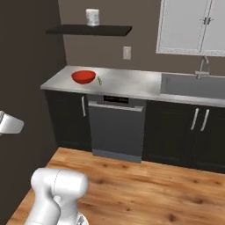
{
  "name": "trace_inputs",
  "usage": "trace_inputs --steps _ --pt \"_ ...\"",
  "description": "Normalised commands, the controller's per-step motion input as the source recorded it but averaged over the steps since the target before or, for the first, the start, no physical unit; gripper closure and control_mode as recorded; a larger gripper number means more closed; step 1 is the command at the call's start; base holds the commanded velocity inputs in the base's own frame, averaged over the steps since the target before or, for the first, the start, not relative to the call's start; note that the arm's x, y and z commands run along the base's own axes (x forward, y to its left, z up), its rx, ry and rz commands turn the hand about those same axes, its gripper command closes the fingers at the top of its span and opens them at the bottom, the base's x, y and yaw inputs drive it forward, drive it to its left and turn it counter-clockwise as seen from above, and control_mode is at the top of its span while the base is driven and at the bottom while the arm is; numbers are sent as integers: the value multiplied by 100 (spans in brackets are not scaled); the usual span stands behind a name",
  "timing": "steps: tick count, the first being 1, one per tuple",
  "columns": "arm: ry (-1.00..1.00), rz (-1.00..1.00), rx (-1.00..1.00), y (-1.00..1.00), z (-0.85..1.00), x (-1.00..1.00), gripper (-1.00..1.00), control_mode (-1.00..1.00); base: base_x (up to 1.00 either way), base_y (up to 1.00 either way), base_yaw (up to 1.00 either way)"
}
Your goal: Pick the egg and butter from the fridge and place them by the bowl for mixing.
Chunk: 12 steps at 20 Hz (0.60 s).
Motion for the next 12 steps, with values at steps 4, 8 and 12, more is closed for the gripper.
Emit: trace_inputs --steps 4,8,12 --pt "0 0 0 0 0 0 100 100 100 -3 4" --pt "0 0 0 0 0 0 100 100 100 -11 2" --pt "0 0 0 0 0 0 100 100 100 -2 2"
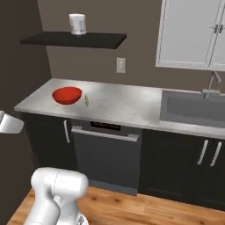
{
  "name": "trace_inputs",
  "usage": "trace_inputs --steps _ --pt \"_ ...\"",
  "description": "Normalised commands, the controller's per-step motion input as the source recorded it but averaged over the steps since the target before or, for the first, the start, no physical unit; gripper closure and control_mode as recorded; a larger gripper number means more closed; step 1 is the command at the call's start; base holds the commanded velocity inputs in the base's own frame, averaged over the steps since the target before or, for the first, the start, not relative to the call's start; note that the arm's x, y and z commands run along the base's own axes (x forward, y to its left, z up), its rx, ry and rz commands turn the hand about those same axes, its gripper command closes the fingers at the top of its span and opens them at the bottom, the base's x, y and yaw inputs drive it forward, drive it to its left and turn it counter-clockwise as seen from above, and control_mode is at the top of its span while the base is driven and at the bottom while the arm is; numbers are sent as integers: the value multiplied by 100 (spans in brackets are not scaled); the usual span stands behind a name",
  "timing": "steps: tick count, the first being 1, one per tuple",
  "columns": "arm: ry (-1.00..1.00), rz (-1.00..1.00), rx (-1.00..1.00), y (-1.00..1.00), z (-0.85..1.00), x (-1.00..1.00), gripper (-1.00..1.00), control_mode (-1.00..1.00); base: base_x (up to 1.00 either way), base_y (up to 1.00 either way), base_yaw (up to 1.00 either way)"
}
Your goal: Pick the egg and butter from the fridge and place them by the bowl for mixing.
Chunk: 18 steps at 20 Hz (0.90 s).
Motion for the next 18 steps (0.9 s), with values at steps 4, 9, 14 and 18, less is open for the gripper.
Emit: trace_inputs --steps 4,9,14,18 --pt "0 0 0 0 0 0 100 100 100 0 2" --pt "0 0 0 0 0 0 100 100 99 11 0" --pt "0 0 0 0 0 0 100 100 60 23 0" --pt "0 0 0 0 0 0 100 100 3 37 0"
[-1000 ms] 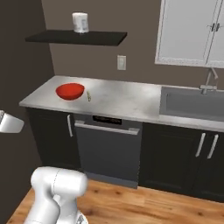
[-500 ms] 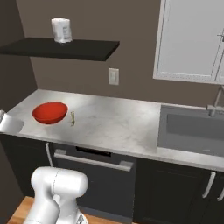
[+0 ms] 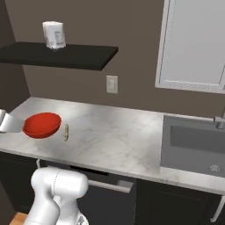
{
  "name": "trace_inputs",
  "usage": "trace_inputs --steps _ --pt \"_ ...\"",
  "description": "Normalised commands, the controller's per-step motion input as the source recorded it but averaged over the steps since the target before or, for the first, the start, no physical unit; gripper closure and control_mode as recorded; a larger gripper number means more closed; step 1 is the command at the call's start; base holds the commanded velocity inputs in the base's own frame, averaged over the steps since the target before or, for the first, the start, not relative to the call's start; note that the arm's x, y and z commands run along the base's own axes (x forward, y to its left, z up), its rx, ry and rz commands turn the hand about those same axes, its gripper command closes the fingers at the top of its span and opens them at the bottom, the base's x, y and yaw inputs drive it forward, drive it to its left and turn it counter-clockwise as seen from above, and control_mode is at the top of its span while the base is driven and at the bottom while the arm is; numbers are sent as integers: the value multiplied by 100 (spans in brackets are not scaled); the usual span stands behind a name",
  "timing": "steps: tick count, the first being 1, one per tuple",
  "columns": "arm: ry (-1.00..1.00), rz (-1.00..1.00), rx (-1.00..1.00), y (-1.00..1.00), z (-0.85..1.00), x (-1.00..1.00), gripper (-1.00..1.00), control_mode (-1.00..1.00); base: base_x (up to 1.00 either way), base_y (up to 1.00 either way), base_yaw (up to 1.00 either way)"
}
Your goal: Pick the egg and butter from the fridge and place them by the bowl for mixing.
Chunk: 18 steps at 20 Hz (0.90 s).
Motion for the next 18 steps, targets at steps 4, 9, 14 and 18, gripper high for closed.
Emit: trace_inputs --steps 4,9,14,18 --pt "0 0 0 0 0 0 100 100 0 21 13" --pt "0 0 0 0 0 0 100 100 10 0 24" --pt "0 0 0 0 0 0 100 100 29 0 7" --pt "0 0 0 0 0 0 100 100 31 -12 -1"
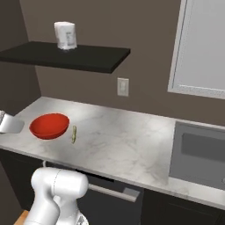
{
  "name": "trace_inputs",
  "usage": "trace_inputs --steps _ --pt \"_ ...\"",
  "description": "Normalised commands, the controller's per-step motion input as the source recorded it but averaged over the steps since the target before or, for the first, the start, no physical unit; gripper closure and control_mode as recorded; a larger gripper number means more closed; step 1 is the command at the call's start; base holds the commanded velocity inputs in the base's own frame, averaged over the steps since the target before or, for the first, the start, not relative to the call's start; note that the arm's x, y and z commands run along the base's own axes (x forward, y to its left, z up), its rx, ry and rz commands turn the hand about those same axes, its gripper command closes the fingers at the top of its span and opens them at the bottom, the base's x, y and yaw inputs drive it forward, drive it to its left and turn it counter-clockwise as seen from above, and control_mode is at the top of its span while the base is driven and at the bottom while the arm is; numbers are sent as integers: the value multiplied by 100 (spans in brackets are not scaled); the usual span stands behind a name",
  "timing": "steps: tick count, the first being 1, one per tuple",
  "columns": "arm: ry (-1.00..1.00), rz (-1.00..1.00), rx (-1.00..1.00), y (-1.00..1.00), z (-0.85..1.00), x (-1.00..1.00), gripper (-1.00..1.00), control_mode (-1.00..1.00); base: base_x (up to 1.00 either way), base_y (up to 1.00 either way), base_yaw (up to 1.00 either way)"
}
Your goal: Pick the egg and butter from the fridge and place them by the bowl for mixing.
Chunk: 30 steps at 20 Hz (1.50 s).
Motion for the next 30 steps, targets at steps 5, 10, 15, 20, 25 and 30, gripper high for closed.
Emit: trace_inputs --steps 5,10,15,20,25,30 --pt "0 0 0 0 0 0 100 100 31 15 -14" --pt "0 0 0 0 0 0 100 100 28 43 -18" --pt "0 0 0 0 0 0 100 100 36 46 -17" --pt "0 0 0 0 0 0 100 100 42 0 -5" --pt "5 0 0 -10 -7 1 100 -100 15 -2 0" --pt "24 8 3 -35 -41 0 100 -100 0 0 0"
